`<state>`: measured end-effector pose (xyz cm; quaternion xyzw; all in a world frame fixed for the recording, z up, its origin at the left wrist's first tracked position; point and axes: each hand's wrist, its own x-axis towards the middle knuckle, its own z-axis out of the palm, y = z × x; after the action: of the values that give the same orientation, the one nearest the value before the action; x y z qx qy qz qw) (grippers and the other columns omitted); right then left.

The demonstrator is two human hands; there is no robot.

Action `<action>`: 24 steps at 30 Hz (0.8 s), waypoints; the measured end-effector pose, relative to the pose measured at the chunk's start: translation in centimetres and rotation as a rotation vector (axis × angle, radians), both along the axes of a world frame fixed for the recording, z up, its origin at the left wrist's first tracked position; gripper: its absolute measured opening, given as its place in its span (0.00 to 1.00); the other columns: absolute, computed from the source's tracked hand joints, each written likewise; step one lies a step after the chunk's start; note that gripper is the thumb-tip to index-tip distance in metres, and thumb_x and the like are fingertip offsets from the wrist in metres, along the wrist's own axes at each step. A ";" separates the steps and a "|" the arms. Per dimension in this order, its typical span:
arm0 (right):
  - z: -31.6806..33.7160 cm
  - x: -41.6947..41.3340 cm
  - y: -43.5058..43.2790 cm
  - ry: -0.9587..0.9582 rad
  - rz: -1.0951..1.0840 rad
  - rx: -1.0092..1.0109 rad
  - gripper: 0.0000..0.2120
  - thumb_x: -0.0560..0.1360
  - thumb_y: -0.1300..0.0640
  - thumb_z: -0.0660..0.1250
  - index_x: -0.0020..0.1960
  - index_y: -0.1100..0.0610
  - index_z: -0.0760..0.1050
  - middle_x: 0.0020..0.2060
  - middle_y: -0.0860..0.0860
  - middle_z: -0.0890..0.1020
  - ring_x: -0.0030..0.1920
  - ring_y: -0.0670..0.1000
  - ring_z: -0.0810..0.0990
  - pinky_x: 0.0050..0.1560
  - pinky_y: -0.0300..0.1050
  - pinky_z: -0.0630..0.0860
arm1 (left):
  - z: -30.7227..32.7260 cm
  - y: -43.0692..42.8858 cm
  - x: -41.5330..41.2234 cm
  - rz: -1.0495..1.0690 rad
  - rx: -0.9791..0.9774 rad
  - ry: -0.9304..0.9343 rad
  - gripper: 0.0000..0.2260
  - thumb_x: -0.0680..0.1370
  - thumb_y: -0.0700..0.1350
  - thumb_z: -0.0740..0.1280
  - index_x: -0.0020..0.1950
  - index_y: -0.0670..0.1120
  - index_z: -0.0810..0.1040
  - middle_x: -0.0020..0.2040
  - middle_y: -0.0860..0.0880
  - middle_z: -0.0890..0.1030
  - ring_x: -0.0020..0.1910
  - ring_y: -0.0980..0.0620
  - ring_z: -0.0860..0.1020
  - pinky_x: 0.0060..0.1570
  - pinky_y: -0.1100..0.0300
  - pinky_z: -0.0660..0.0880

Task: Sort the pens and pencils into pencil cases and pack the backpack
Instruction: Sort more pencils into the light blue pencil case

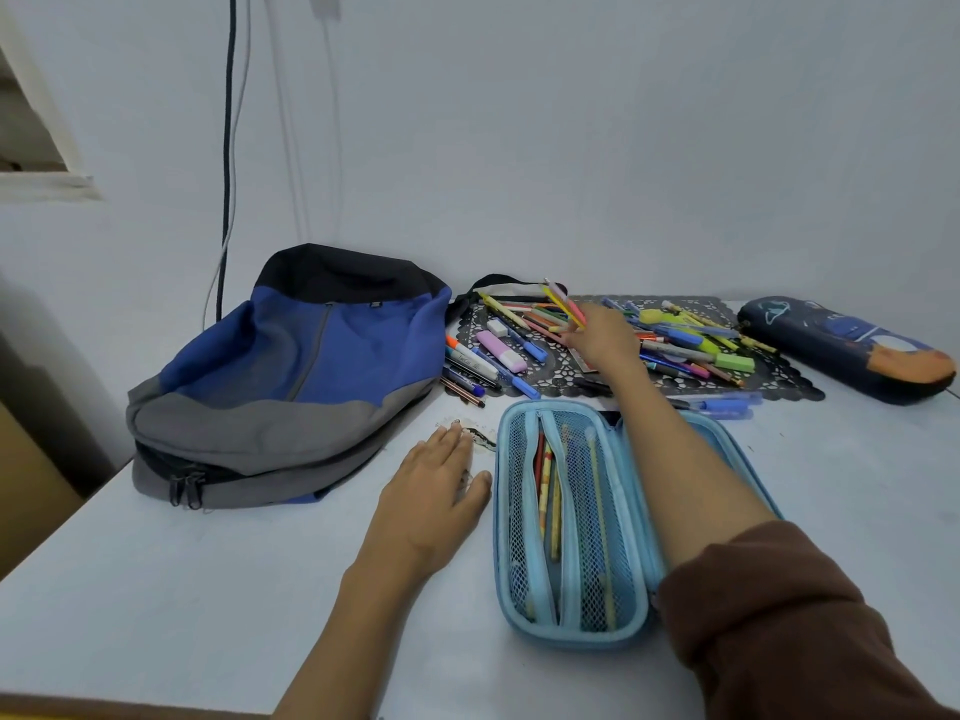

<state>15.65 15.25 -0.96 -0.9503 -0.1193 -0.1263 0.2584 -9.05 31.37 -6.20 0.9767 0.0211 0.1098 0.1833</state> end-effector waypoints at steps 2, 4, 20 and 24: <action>-0.2 -0.3 0.1 0.022 -0.016 -0.174 0.10 0.77 0.59 0.64 0.57 0.58 0.76 0.51 0.57 0.80 0.50 0.59 0.79 0.43 0.49 0.73 | 0.0 0.0 0.0 0.001 -0.002 -0.003 0.26 0.83 0.55 0.53 0.79 0.49 0.55 0.80 0.53 0.53 0.78 0.58 0.49 0.76 0.61 0.46; -0.5 -0.6 0.1 0.054 -0.023 -0.255 0.07 0.77 0.60 0.63 0.54 0.60 0.75 0.51 0.58 0.80 0.48 0.58 0.77 0.41 0.47 0.69 | 0.0 0.0 0.0 0.001 -0.005 -0.004 0.26 0.83 0.55 0.53 0.79 0.49 0.55 0.80 0.53 0.53 0.78 0.58 0.49 0.76 0.61 0.45; -0.5 -1.2 0.7 -0.067 -0.022 -0.356 0.13 0.76 0.50 0.70 0.50 0.60 0.75 0.48 0.56 0.81 0.48 0.58 0.79 0.39 0.46 0.67 | 0.0 0.1 -0.1 0.000 0.005 -0.001 0.26 0.83 0.55 0.52 0.79 0.49 0.55 0.80 0.52 0.53 0.78 0.58 0.49 0.76 0.62 0.45; -0.2 -1.1 0.6 -0.028 -0.007 -0.330 0.09 0.77 0.53 0.65 0.47 0.59 0.71 0.45 0.57 0.78 0.48 0.58 0.78 0.40 0.46 0.67 | 0.1 0.0 -0.1 0.004 0.001 -0.004 0.26 0.83 0.55 0.53 0.79 0.49 0.55 0.80 0.53 0.53 0.78 0.58 0.49 0.76 0.62 0.45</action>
<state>14.54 15.87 -1.20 -0.9784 -0.1386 -0.1193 0.0967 -9.11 31.37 -6.14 0.9765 0.0228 0.1123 0.1827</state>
